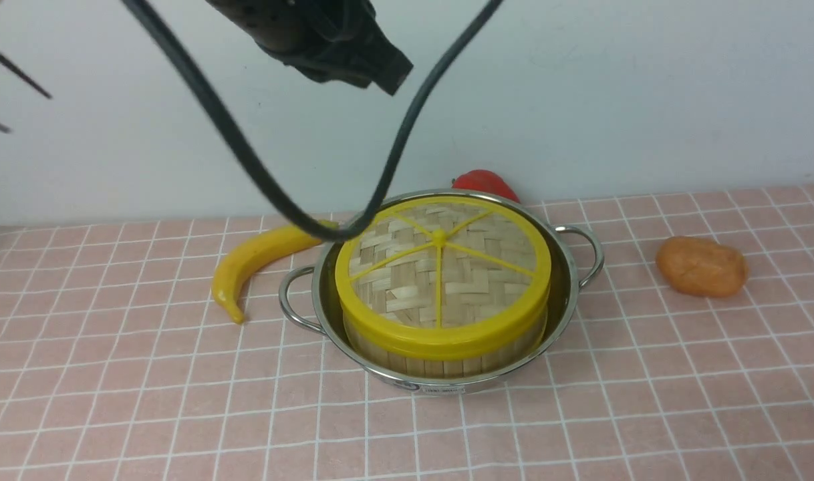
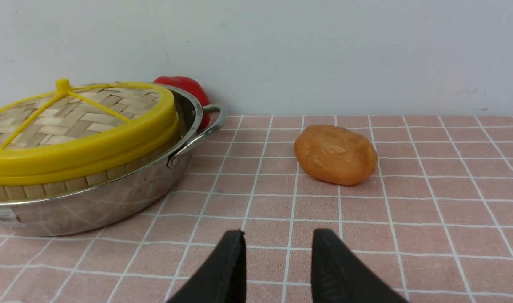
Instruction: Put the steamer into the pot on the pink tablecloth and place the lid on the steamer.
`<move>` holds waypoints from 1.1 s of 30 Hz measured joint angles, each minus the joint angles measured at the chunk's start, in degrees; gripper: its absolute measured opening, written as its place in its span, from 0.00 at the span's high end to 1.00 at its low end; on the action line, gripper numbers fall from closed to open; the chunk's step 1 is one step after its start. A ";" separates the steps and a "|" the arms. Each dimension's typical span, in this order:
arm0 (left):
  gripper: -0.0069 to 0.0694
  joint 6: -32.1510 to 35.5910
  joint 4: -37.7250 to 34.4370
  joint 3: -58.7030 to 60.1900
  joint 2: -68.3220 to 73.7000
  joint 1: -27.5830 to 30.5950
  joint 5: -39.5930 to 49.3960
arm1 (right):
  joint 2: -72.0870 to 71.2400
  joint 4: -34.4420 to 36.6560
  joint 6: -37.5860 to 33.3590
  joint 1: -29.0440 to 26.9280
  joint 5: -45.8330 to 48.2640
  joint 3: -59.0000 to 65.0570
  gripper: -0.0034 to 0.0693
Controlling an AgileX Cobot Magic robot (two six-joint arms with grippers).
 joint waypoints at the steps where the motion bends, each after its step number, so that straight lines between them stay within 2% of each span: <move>1: 0.94 0.00 -0.06 0.00 -0.33 0.00 0.00 | 0.00 0.00 0.00 0.00 0.00 0.00 0.62; 17: 0.89 -0.07 -0.06 0.13 -2.40 0.00 0.06 | 0.00 0.00 0.00 0.00 0.00 0.00 0.62; 21: 0.89 -0.25 -0.06 4.03 -5.13 0.00 -0.15 | 0.00 0.00 0.00 0.00 0.00 0.00 0.62; 23: 0.88 -0.25 -0.06 10.72 -10.67 0.00 -4.18 | 0.00 0.00 0.00 0.00 0.00 0.00 0.62; 24: 0.88 -0.25 -0.06 16.98 -15.03 0.00 -9.28 | 0.00 0.00 0.00 0.00 0.00 0.00 0.62; 25: 0.88 -0.25 -0.06 16.98 -15.70 0.00 -10.01 | 0.00 0.00 0.00 0.00 0.00 0.00 0.62; 27: 0.88 -0.14 -0.06 28.63 -24.25 0.13 -20.54 | 0.00 0.00 0.00 0.00 0.00 0.00 0.62; 29: 0.88 -0.02 -0.43 34.37 -28.55 0.53 -24.23 | 0.00 0.00 0.00 0.00 0.00 0.00 0.62; 31: 0.88 -0.02 -3.64 46.59 -38.48 3.26 -32.97 | 0.00 0.00 0.00 0.00 0.00 0.00 0.62; 33: 0.88 -0.02 -8.00 55.00 -45.16 7.43 -37.06 | 0.00 0.00 0.00 0.00 0.00 0.00 0.62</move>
